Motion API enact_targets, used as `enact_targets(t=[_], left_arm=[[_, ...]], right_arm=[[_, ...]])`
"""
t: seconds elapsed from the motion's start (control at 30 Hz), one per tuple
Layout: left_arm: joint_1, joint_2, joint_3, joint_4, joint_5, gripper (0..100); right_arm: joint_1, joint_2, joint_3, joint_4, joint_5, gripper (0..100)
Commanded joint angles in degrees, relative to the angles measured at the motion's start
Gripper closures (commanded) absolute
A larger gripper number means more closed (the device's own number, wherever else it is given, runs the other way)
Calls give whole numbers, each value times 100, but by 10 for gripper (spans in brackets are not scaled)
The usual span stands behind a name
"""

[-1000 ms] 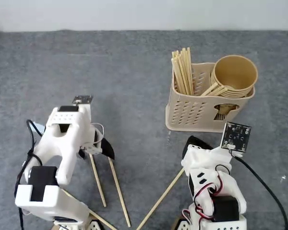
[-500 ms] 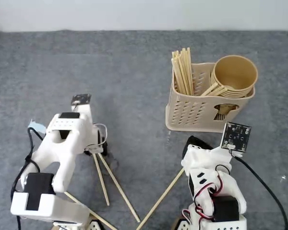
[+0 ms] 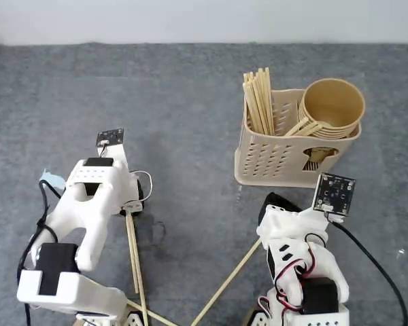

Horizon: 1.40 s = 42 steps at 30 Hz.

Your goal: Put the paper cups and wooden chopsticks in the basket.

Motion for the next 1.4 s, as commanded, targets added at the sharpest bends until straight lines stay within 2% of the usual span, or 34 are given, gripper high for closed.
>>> enact_targets(t=[0.0, 0.23, 0.37, 0.53, 0.63, 0.73, 0.9, 1.17, 1.37], left_arm=[[62, 35, -549, 158, 255, 986], [809, 35, -2167, 1705, 721, 986], [1064, 35, -2897, 2136, 923, 986], [1046, 35, -3081, 2488, 835, 986], [967, 97, -3073, 2963, 404, 985], [765, 88, -2967, 3209, 264, 983], [396, 105, -2308, 2831, -202, 981], [387, 105, -1121, 1477, -220, 979], [360, 97, -919, 1178, -220, 827]], right_arm=[[57, 13, -299, -84, -44, 985], [57, 13, -299, -84, -44, 985], [57, 13, -299, -84, -44, 985], [57, 13, -299, -84, -44, 985], [57, 13, -299, -84, -44, 985], [57, 13, -299, -84, -44, 985], [57, 13, -299, -84, -44, 985], [57, 13, -299, -84, -44, 985], [57, 13, -299, -84, -44, 985]])
